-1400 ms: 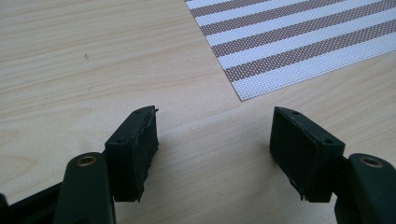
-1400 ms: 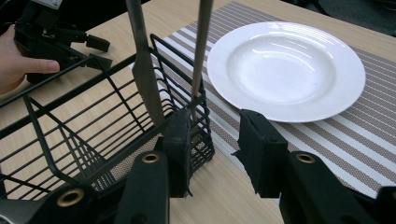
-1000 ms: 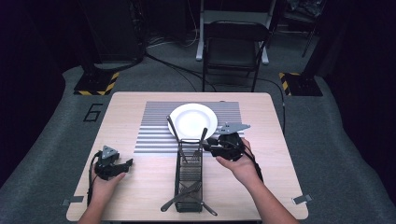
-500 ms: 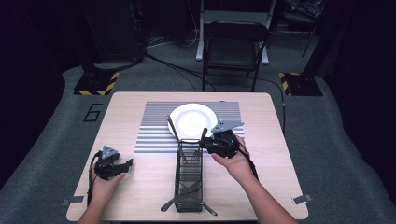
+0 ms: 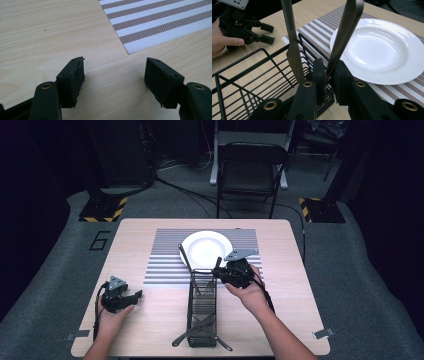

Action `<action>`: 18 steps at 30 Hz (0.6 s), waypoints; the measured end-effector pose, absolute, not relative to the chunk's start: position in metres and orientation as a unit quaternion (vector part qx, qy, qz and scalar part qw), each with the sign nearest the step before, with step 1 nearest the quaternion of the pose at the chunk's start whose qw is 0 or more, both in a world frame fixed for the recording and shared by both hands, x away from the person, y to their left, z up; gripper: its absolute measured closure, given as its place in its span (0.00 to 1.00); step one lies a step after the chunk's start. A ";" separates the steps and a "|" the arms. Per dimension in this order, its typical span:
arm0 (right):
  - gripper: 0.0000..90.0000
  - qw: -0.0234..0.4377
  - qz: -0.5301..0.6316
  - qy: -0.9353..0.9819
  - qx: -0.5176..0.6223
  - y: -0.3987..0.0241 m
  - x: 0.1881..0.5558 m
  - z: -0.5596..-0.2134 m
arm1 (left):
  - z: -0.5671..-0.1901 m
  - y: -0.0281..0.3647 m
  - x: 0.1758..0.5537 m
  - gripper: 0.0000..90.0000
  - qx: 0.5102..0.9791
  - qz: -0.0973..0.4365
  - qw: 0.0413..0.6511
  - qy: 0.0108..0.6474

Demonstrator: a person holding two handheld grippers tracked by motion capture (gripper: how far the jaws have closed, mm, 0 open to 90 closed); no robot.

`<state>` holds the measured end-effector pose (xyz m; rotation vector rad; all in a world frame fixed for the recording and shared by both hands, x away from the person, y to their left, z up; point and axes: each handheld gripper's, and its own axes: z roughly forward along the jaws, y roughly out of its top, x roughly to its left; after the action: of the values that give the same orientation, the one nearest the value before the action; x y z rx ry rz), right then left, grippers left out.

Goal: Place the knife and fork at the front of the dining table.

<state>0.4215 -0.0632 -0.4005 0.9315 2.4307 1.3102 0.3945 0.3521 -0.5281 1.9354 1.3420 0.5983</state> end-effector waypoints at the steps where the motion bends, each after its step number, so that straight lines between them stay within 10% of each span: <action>1: 0.91 0.114 0.446 0.828 0.320 -0.063 0.421 -0.400 | -0.528 0.352 0.394 0.36 0.747 0.231 0.348 0.518; 18: 0.95 0.123 0.431 0.843 0.299 -0.048 0.415 -0.405 | -0.528 0.352 0.394 0.36 0.747 0.231 0.348 0.517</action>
<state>0.4149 -0.0481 -0.4047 0.8728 2.4582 1.2564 0.3945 0.3523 -0.5281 1.9367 1.3416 0.5982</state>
